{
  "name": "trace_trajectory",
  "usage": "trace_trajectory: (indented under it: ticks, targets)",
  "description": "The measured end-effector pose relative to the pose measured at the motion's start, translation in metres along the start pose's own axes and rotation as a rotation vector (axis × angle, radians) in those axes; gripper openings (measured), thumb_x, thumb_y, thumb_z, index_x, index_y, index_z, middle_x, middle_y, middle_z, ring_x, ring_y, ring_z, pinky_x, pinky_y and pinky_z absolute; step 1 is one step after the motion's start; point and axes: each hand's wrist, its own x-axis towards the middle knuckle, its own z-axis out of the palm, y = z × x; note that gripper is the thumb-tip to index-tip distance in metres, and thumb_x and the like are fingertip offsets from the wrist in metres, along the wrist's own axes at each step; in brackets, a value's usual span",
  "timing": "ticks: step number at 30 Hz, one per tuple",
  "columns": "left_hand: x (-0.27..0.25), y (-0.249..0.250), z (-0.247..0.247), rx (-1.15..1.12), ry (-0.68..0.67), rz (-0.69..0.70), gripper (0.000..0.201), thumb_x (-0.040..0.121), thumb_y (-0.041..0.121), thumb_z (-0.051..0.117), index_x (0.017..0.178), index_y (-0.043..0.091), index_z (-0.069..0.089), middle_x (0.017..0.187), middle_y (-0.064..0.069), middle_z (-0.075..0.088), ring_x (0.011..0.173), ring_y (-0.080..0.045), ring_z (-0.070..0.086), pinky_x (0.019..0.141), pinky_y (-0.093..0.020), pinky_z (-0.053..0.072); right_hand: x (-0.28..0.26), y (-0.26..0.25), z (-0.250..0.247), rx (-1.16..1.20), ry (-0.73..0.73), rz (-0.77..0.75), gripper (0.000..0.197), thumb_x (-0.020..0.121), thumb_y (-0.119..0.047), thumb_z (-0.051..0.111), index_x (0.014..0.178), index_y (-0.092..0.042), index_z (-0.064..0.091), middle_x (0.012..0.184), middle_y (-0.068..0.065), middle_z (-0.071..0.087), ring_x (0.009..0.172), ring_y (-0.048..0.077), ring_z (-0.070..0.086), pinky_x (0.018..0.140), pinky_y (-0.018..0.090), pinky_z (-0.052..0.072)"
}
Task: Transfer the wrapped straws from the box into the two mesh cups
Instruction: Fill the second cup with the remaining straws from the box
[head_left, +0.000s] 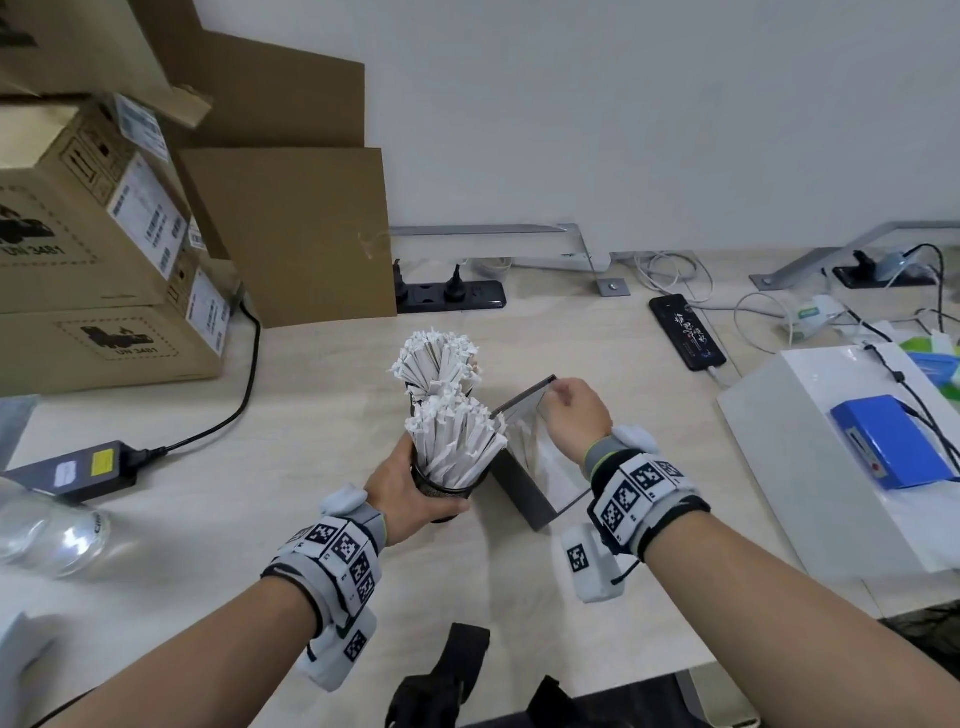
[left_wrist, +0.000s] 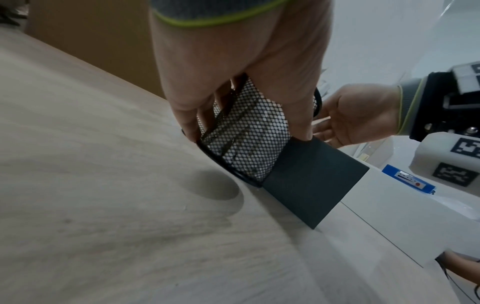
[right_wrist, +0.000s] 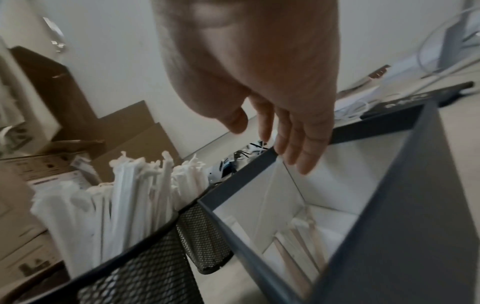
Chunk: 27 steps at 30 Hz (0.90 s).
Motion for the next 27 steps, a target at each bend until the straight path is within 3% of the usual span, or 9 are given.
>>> trace_trajectory:
  ticks: [3, 4, 7, 9, 13, 16, 19, 23, 27]
  targets:
    - [0.001, -0.005, 0.001, 0.001, 0.005, -0.010, 0.084, 0.061, 0.023, 0.094, 0.127, 0.032, 0.043, 0.103, 0.026, 0.059, 0.105, -0.012, 0.060, 0.090, -0.022, 0.042, -0.010, 0.002, 0.003, -0.055, -0.189, 0.079, 0.069, 0.083, -0.053, 0.058, 0.138, -0.015, 0.041, 0.128, 0.005, 0.055, 0.120, 0.026, 0.053, 0.099, 0.037, 0.045]
    - [0.001, -0.006, 0.001, 0.001, 0.010, -0.014, 0.084, 0.061, 0.023, 0.093, 0.126, 0.033, 0.042, 0.103, 0.028, 0.057, 0.105, -0.011, 0.059, 0.090, -0.022, 0.042, -0.014, 0.003, 0.006, -0.090, -0.254, 0.086, 0.082, 0.077, -0.060, 0.061, 0.142, -0.017, 0.036, 0.133, 0.005, 0.053, 0.121, 0.026, 0.053, 0.100, 0.037, 0.045]
    - [0.000, -0.007, 0.000, 0.004, 0.020, -0.020, 0.083, 0.063, 0.022, 0.093, 0.128, 0.031, 0.042, 0.101, 0.030, 0.055, 0.101, -0.009, 0.057, 0.086, -0.016, 0.039, -0.018, 0.010, 0.020, -0.210, -0.363, 0.132, 0.099, 0.071, -0.061, 0.070, 0.147, -0.013, 0.027, 0.143, 0.004, 0.047, 0.127, 0.026, 0.049, 0.100, 0.032, 0.042]
    - [-0.001, -0.007, -0.001, 0.005, 0.018, -0.024, 0.081, 0.064, 0.021, 0.092, 0.126, 0.032, 0.041, 0.100, 0.031, 0.054, 0.099, -0.006, 0.055, 0.082, -0.011, 0.038, -0.016, 0.013, 0.028, -0.310, -0.417, 0.181, 0.106, 0.068, -0.065, 0.070, 0.146, -0.009, 0.027, 0.138, 0.006, 0.050, 0.122, 0.025, 0.051, 0.089, 0.031, 0.045]
    - [-0.001, -0.010, -0.003, -0.009, 0.019, -0.025, 0.083, 0.063, 0.020, 0.093, 0.129, 0.029, 0.043, 0.104, 0.028, 0.057, 0.101, -0.006, 0.056, 0.089, -0.017, 0.041, -0.010, 0.012, 0.036, -0.330, -0.447, 0.262, 0.086, 0.070, -0.053, 0.074, 0.132, -0.006, 0.039, 0.118, 0.007, 0.057, 0.102, 0.024, 0.057, 0.063, 0.029, 0.043]
    - [-0.001, -0.011, -0.003, -0.027, 0.024, -0.029, 0.082, 0.062, 0.020, 0.094, 0.125, 0.032, 0.043, 0.105, 0.029, 0.056, 0.099, -0.003, 0.057, 0.083, -0.011, 0.038, -0.007, 0.010, 0.038, -0.335, -0.444, 0.285, 0.067, 0.077, -0.035, 0.074, 0.127, -0.004, 0.041, 0.113, 0.011, 0.056, 0.096, 0.025, 0.054, 0.066, 0.030, 0.043]
    - [-0.001, -0.012, 0.000, -0.021, 0.025, -0.030, 0.082, 0.062, 0.021, 0.094, 0.124, 0.034, 0.042, 0.104, 0.029, 0.056, 0.100, -0.005, 0.057, 0.085, -0.015, 0.038, -0.006, 0.009, 0.041, -0.333, -0.471, 0.295, 0.048, 0.079, -0.024, 0.070, 0.115, -0.002, 0.048, 0.094, 0.009, 0.055, 0.089, 0.027, 0.056, 0.062, 0.029, 0.046]
    - [-0.003, -0.011, 0.002, -0.012, 0.020, -0.037, 0.082, 0.062, 0.022, 0.094, 0.125, 0.032, 0.043, 0.102, 0.029, 0.055, 0.101, -0.006, 0.056, 0.085, -0.014, 0.037, -0.005, 0.010, 0.039, -0.326, -0.518, 0.306, 0.042, 0.079, -0.019, 0.068, 0.115, -0.003, 0.054, 0.104, 0.012, 0.056, 0.092, 0.027, 0.056, 0.074, 0.031, 0.048]
    - [-0.003, -0.010, 0.003, -0.020, 0.020, -0.040, 0.084, 0.063, 0.020, 0.093, 0.131, 0.028, 0.044, 0.103, 0.030, 0.055, 0.103, -0.006, 0.055, 0.083, -0.011, 0.035, -0.004, 0.009, 0.038, -0.311, -0.545, 0.328, 0.040, 0.078, -0.018, 0.068, 0.113, -0.004, 0.054, 0.108, 0.013, 0.053, 0.095, 0.028, 0.055, 0.074, 0.031, 0.046]
